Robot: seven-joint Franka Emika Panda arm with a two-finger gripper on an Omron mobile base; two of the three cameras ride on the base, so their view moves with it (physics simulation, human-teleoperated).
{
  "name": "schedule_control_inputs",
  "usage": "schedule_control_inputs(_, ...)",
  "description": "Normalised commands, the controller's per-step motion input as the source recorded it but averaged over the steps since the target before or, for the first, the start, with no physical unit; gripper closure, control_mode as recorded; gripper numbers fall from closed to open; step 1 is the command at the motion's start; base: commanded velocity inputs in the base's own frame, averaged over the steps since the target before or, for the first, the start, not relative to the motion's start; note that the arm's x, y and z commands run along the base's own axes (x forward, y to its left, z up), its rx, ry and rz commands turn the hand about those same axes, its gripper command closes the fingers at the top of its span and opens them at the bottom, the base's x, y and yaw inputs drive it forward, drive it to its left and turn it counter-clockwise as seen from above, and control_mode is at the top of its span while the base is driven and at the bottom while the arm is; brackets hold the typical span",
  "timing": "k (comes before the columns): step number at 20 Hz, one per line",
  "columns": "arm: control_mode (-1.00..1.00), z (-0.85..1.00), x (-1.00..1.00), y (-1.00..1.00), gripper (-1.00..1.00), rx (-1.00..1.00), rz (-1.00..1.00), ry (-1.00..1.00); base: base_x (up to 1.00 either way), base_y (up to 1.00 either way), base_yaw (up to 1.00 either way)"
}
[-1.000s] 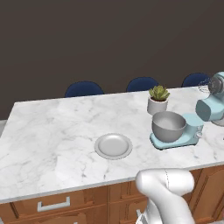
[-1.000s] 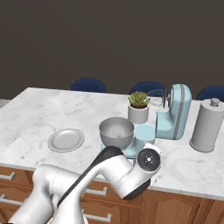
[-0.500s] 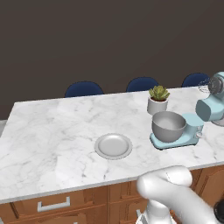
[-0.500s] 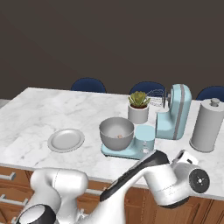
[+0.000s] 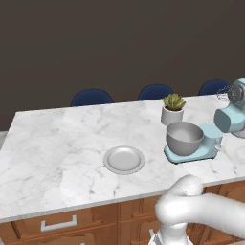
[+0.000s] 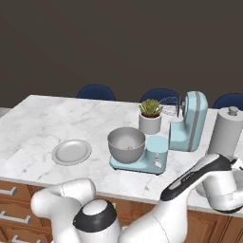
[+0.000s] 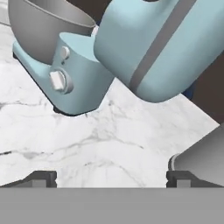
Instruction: Add butter and sugar cubes to the stand mixer bowl and then turn on the stand mixer to begin making frosting.
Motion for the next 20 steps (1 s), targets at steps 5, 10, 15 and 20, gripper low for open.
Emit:
schedule_control_inputs(5, -1.00, 0.27, 0.65, -0.48, -1.00, 0.25, 0.02, -0.03, 0.00, 0.00, 0.00)
schedule_control_inputs(10, -1.00, 0.31, 0.58, -0.05, -1.00, 0.22, 0.08, -0.05, 0.00, 0.00, 0.00)
schedule_control_inputs(15, -1.00, 0.25, 0.70, 0.00, -1.00, 0.18, 0.05, -0.02, 0.00, 0.00, 0.00)
schedule_control_inputs(20, -1.00, 0.24, 0.46, 0.07, -1.00, 0.14, 0.04, 0.00, 0.00, 0.00, 0.00)
